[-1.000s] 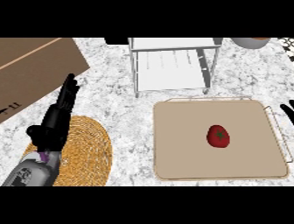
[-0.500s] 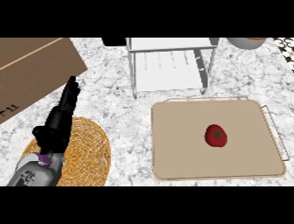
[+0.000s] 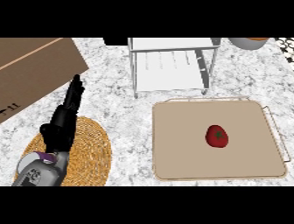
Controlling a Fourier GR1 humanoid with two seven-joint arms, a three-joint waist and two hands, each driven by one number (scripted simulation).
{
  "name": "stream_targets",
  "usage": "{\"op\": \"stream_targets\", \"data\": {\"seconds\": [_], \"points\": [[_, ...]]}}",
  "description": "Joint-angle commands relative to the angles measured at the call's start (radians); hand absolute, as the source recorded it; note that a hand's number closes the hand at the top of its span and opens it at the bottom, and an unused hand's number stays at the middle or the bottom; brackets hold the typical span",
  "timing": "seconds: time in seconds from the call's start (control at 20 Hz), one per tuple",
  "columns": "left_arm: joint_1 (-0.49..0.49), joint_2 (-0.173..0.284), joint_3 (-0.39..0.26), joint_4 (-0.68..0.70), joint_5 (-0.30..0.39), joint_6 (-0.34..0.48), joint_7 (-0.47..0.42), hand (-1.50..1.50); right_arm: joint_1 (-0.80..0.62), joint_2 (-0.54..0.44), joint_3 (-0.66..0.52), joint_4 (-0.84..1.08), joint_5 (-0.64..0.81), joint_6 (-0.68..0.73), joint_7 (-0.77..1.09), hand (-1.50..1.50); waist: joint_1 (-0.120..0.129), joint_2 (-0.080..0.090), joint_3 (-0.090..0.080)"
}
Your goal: Pick the tomato from the tray and place it in the tiered basket
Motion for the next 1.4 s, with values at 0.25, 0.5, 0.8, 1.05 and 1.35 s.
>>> {"op": "stream_targets", "data": {"seconds": [0.25, 0.5, 0.8, 1.05, 1.35], "points": [[-0.004, -0.016, 0.053, 0.036, 0.006, -0.086, -0.027, 0.00, 0.023, 0.110, 0.136, -0.306, 0.098, -0.026, 0.347, -1.50, 0.014, 0.005, 0.001], [0.046, -0.046, 0.043, -0.009, -0.045, -0.058, -0.026, 0.00, -0.032, 0.146, 0.234, -0.327, 0.189, 0.013, 0.444, -1.50, 0.020, 0.006, 0.002], [-0.005, -0.076, 0.065, 0.013, -0.087, -0.075, 0.001, 0.00, -0.037, 0.151, 0.187, -0.315, 0.177, 0.115, 0.523, -1.50, 0.015, 0.006, 0.002], [0.052, -0.069, 0.099, -0.017, -0.079, -0.130, -0.007, 0.00, -0.015, 0.244, 0.275, -0.355, 0.311, 0.127, 0.578, -1.50, 0.019, 0.006, 0.002], [-0.030, -0.087, 0.129, -0.023, -0.112, -0.137, 0.076, 0.00, -0.052, 0.278, 0.307, -0.329, 0.465, 0.142, 0.553, -1.50, 0.019, 0.006, 0.002]]}}
